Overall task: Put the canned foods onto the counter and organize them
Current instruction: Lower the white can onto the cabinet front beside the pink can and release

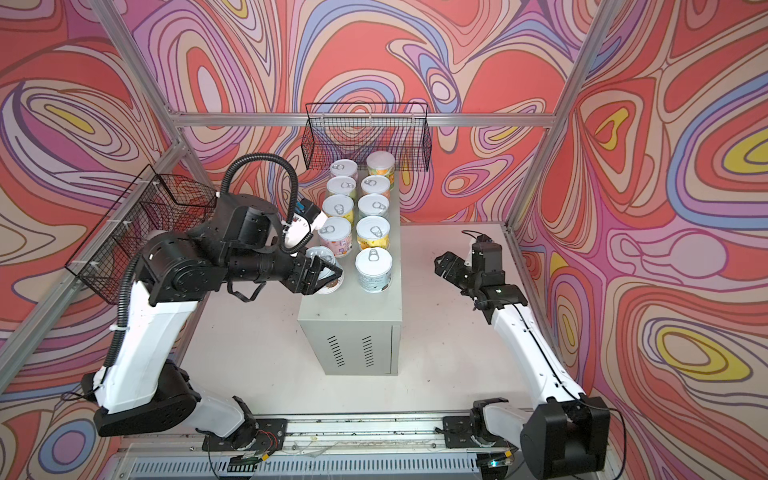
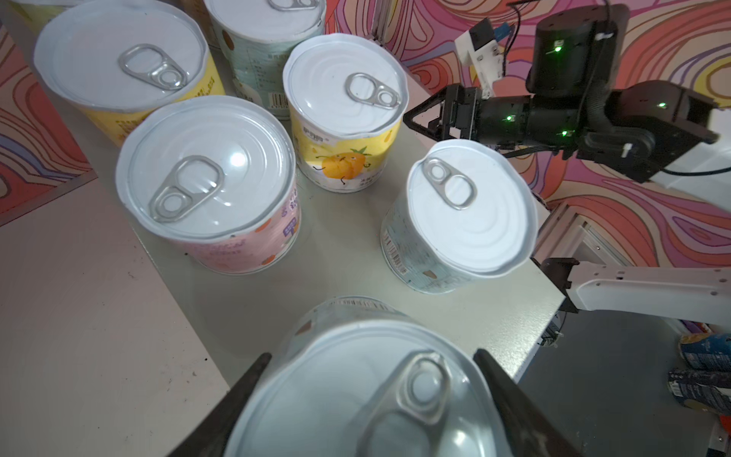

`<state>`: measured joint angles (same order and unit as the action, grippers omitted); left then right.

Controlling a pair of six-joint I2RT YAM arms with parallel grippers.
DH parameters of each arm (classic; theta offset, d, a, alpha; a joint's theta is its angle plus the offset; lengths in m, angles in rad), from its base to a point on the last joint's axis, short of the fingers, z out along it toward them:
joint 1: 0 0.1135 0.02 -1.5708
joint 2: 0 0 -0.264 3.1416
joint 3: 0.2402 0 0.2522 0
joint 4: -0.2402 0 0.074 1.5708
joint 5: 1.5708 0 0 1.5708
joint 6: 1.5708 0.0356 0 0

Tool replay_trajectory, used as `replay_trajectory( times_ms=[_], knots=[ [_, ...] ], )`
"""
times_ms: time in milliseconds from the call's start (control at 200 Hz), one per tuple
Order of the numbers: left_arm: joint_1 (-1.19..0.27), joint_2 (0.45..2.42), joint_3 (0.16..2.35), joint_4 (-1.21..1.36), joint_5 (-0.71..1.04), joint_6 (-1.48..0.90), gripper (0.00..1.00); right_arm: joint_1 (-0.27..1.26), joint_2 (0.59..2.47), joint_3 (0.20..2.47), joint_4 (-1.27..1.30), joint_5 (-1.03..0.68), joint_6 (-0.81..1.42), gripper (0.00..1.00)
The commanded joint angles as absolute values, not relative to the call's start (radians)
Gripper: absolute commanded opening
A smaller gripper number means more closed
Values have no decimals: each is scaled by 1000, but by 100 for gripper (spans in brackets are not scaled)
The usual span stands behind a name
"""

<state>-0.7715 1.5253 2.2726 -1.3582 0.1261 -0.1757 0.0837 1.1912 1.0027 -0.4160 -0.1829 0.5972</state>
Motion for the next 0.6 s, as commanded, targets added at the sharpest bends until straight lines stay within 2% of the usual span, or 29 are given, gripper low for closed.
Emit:
replay_trajectory(
  times_ms=[0, 596],
  knots=[
    [-773, 1520, 2302, -1339, 99, -155, 0, 78, 1170, 1008, -417, -189, 598, 94],
    [-784, 1590, 2282, -1315, 107, -171, 0, 78, 1183, 1013, -402, -204, 595, 94]
  ],
)
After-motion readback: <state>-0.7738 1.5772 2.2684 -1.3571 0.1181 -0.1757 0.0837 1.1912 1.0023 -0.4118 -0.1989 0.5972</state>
